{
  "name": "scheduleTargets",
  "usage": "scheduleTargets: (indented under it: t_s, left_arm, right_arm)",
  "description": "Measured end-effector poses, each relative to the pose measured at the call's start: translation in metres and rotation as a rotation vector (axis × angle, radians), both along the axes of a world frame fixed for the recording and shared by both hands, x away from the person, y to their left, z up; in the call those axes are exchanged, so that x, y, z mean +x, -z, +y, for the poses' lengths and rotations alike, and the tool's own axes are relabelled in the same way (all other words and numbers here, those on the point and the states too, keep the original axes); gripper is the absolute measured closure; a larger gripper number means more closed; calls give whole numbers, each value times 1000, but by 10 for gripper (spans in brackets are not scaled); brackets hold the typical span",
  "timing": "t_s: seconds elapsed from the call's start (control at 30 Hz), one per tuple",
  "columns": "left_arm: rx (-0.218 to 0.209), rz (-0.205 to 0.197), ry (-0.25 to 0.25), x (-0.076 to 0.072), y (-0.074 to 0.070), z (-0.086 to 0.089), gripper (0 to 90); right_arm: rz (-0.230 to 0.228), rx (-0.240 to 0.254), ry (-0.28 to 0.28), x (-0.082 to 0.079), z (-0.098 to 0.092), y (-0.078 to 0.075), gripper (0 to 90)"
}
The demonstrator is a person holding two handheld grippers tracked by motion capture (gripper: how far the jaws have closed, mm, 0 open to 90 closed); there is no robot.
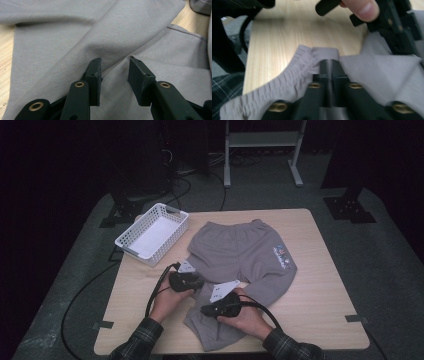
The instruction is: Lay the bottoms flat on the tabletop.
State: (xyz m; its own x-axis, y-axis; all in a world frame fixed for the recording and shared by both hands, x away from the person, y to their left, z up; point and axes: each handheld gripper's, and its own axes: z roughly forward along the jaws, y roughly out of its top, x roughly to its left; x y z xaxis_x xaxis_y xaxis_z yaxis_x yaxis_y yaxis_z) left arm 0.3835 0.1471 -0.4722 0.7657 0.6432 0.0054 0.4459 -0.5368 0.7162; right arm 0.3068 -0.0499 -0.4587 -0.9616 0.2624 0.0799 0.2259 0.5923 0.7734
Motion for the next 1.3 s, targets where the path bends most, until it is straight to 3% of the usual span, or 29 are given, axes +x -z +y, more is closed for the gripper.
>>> scheduleTargets:
  t_s: [0.1,0.2,0.4,0.53,0.57,0.63,0.73,0.97,1.3]
  left_arm:
    - [-7,0,-5,0,0,-1,623]
    - [-6,1,-4,0,0,0,623]
    - [-8,-1,-2,0,0,0,623]
    - [-10,-2,-3,0,1,0,622]
    - [-11,-3,-3,0,1,0,623]
    - [-10,-3,-3,0,1,0,623]
    - [-10,-2,-2,0,1,0,623]
    - [-7,-3,-3,0,1,0,623]
    - [-1,-1,-16,-2,0,-1,622]
  right_arm:
    - [19,11,-3,0,10,4,625]
    - [46,35,-19,-1,17,6,598]
    - [56,-18,-50,-4,30,18,548]
    - [41,-21,-42,-6,31,18,662]
    - [33,-14,-34,-7,30,16,742]
    - [35,-8,-34,-6,28,14,767]
    - [29,16,-17,-5,20,8,834]
    - [-8,55,63,3,-12,-11,846]
    - [-81,59,258,12,-87,-30,846]
